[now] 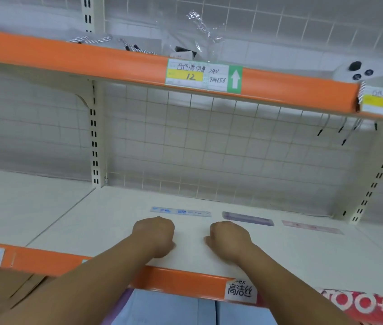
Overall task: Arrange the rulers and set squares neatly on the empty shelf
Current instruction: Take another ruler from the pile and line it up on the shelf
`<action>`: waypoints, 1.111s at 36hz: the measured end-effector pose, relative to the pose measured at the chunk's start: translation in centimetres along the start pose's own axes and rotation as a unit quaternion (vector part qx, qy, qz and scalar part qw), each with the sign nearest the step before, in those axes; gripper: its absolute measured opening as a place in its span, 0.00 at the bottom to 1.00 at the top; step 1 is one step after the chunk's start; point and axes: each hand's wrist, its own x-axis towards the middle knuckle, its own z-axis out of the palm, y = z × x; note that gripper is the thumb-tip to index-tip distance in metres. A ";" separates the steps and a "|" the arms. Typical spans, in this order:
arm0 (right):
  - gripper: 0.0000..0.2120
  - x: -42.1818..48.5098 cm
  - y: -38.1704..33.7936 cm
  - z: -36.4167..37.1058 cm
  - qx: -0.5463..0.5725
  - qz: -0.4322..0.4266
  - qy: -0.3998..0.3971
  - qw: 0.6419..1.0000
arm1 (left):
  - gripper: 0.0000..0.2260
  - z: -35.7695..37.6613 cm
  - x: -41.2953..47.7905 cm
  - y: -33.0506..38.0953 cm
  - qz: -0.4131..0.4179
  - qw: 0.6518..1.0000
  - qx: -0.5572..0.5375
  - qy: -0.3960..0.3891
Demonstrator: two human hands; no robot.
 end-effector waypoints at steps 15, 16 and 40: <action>0.15 -4.7 2.2 -0.4 0.003 0.059 0.027 0.998 | 0.14 -0.8 -1.0 3.4 0.069 0.997 0.013 0.016; 0.15 -5.0 2.6 -0.5 0.002 0.061 0.028 0.998 | 0.14 -0.9 -1.0 3.8 0.071 0.997 0.013 0.018; 0.12 -14.0 22.0 -3.6 0.000 0.059 0.016 0.998 | 0.14 -3.6 -3.5 26.5 0.065 0.997 -0.029 0.030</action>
